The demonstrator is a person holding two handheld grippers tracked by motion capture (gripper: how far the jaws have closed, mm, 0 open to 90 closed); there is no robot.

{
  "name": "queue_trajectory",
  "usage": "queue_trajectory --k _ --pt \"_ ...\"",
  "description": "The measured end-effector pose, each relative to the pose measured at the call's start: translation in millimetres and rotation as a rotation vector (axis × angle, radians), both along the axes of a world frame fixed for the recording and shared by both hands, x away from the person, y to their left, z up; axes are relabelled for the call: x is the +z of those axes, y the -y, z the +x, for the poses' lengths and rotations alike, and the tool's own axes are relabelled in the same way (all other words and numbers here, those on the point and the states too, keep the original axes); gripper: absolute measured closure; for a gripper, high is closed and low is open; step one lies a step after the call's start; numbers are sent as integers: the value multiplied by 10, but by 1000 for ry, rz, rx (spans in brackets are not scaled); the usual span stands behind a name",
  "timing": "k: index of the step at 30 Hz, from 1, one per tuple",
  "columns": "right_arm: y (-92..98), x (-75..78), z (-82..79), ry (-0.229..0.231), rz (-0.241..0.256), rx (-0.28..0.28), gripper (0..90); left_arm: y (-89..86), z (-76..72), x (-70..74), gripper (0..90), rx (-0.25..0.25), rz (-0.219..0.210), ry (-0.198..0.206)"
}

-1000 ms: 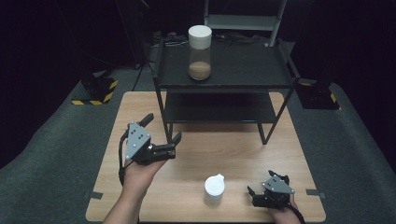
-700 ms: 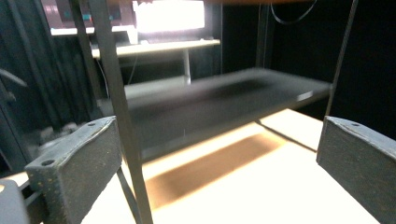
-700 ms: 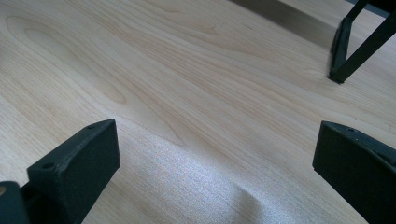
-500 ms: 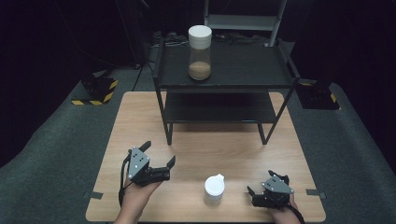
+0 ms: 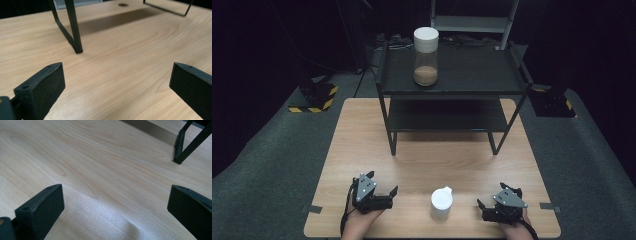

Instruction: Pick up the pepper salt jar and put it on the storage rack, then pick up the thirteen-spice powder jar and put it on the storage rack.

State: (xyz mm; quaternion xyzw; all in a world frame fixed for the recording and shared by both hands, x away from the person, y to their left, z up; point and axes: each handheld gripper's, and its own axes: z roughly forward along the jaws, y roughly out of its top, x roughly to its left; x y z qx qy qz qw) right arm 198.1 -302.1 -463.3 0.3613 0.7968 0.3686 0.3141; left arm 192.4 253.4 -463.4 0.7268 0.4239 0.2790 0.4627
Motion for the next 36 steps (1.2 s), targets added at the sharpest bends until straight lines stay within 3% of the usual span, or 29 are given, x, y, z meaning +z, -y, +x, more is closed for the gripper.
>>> queue_trajectory --k 1,3,4,6,8,11,16,17,20,26,36 --pt "-3 1 0 -1 -1 -2 0 0 0 0 4 0 0 0" --pt "-8 3 3 -3 -1 -4 0 47 -8 -13 4 -6 52 -8" --pt "-8 3 3 -3 -1 -4 0 47 -8 -13 4 -6 52 -8" --pt "-10 6 6 -5 -3 -5 0 88 -14 -17 4 -12 93 -15" --pt "-13 9 11 -9 -3 -7 0 145 2 -16 4 -29 150 -43" --pt "-3 9 16 -10 2 -6 0 184 24 -28 4 -43 180 -65" --pt "2 1 2 -3 8 -12 0 271 23 -16 4 -57 243 -55" --pt "3 -6 -12 5 6 -8 0 345 32 -1 6 -66 289 -59" --pt "16 -22 -35 21 4 9 0 465 23 8 7 -84 370 -48" --pt "74 -40 -56 32 25 29 0 458 44 12 9 -69 349 -65" --pt "141 -59 -81 36 66 33 0 418 34 5 13 -88 341 -53"
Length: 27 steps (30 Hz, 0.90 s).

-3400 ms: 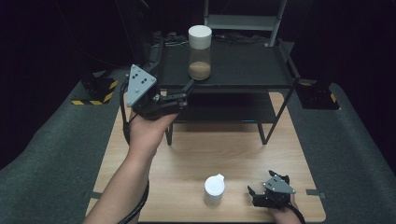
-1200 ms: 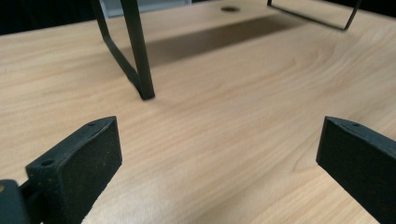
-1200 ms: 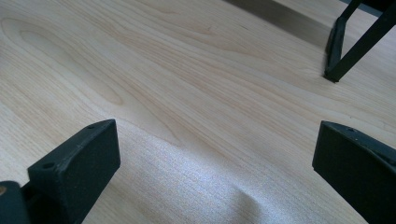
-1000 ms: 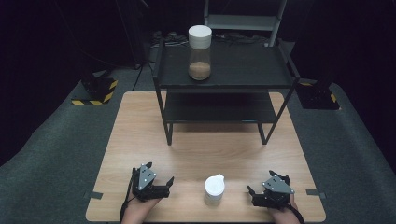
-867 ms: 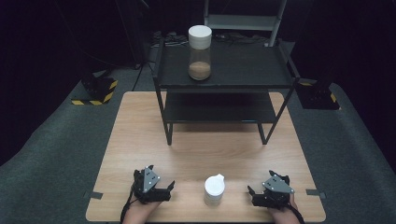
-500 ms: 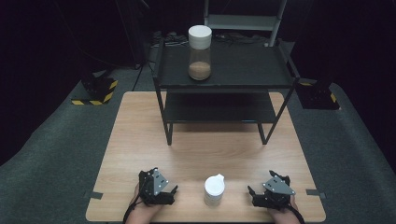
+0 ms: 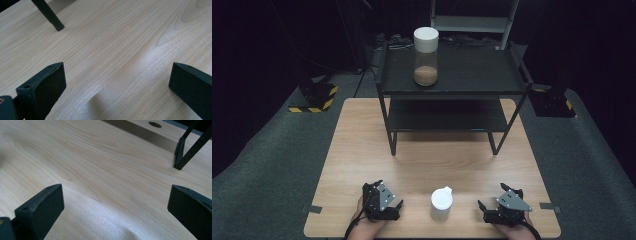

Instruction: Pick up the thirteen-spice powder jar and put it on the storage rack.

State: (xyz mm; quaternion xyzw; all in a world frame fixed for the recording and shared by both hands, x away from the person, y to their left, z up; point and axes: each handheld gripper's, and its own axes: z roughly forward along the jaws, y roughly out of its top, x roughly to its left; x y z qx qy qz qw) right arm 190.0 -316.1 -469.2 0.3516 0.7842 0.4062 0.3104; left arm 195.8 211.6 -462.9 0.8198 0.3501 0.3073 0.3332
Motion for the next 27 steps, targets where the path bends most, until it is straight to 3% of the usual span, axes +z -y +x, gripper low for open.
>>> queue_trajectory --k 6,7,10,12,13,15,17,25,27 --pt "105 36 -72 29 43 -12 0 -58 11 -1 13 4 -36 -7" --pt "163 62 -109 47 78 -15 0 -61 17 4 13 9 -39 -12" --pt "210 113 -157 73 100 -23 0 -67 14 2 13 6 -40 -9" --pt "261 155 -216 107 156 -42 0 -60 11 -3 13 5 -39 -8" --pt "261 155 -216 107 156 -42 0 -60 11 -3 13 5 -39 -8" --pt "309 207 -278 141 211 -54 0 -57 13 3 13 -1 -30 -7" --pt "323 245 -315 164 231 -55 0 -56 11 3 13 0 -30 -7" --pt "301 358 -393 209 273 -13 0 -57 -2 -9 13 7 -38 -1" --pt "274 390 -417 221 311 14 0 -54 0 -4 13 3 -32 -2"
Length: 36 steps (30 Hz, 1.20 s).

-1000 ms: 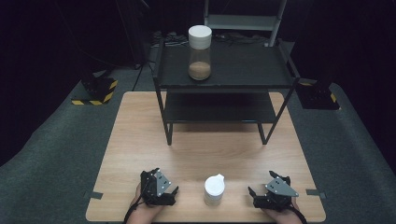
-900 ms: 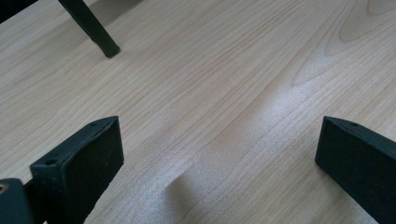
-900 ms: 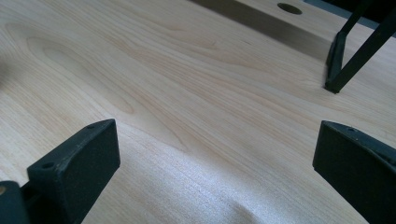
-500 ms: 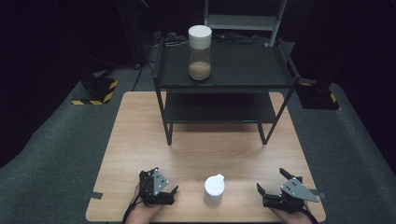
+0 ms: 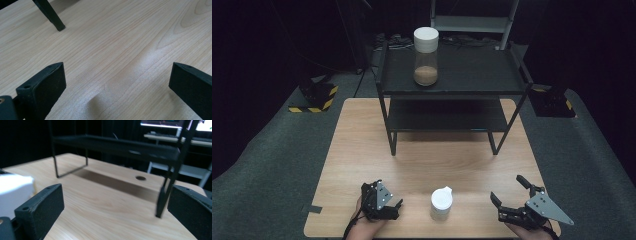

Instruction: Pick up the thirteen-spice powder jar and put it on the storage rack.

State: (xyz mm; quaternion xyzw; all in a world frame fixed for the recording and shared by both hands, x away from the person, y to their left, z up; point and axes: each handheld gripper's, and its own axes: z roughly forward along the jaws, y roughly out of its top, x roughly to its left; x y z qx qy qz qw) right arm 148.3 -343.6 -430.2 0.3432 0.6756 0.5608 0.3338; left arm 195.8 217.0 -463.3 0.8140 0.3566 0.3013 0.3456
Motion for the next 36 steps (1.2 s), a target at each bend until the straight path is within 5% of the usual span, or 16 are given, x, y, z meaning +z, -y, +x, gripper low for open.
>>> queue_trajectory --k 8,21,36 --pt "-121 30 12 9 39 95 0 7 -12 -9 13 -2 2 7" --pt "-447 -3 138 -12 34 220 0 10 -16 -4 13 -12 14 8" --pt "-812 -135 265 -91 -55 295 0 -2 -12 -3 13 -23 12 7"
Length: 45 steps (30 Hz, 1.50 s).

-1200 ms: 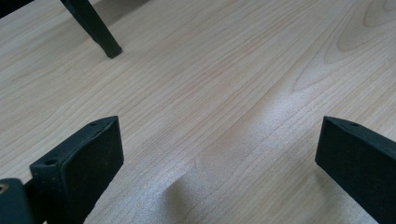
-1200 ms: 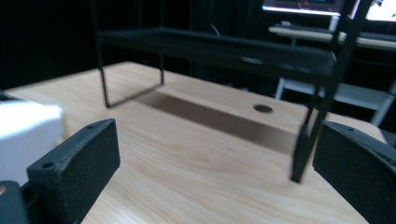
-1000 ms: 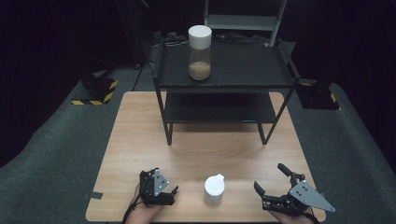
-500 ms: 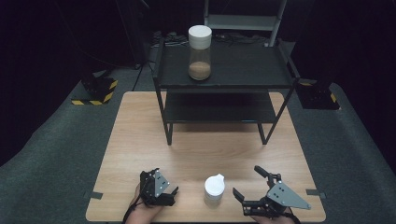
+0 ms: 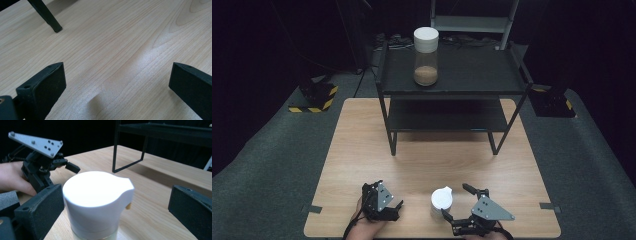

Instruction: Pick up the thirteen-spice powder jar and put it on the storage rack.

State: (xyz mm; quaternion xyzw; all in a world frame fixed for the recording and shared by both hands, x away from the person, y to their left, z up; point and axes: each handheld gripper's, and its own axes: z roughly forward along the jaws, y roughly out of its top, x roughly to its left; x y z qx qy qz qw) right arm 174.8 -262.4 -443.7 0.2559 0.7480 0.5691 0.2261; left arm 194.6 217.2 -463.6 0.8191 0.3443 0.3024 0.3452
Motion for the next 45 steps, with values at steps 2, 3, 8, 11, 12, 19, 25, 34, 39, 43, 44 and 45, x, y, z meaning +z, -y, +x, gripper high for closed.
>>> queue_trajectory --k 2,3,8,11,12,19,25,34,39,43,44,45 --pt "-31 -41 20 -12 -3 14 0 -6 2 -1 12 0 -4 -1" --pt "-31 -41 20 -12 -3 14 0 -6 2 -1 12 0 -4 -1" --pt "-77 -125 41 -33 -2 23 0 -21 4 3 12 -1 -9 -3" --pt "-98 -182 78 -54 -12 34 11 -18 2 2 13 -1 -7 -2" --pt "-95 -196 92 -63 -11 37 14 -15 2 2 13 -1 -6 -1" --pt "-79 -268 188 -106 6 46 88 -19 3 3 12 0 -8 -3" --pt "-62 -302 256 -138 18 74 155 -17 0 2 13 0 -7 -2" --pt "-60 -340 327 -178 27 104 233 -25 4 3 12 -1 -12 -5" --pt "-61 -365 330 -171 37 111 256 -25 3 3 13 -3 -11 -4" --pt "-45 -387 333 -173 52 112 258 -27 4 2 13 -3 -12 -4" --pt "-45 -387 333 -173 52 112 258 -27 4 2 12 -3 -12 -4" --pt "-47 -391 331 -172 54 112 258 -27 4 2 12 -3 -12 -4"
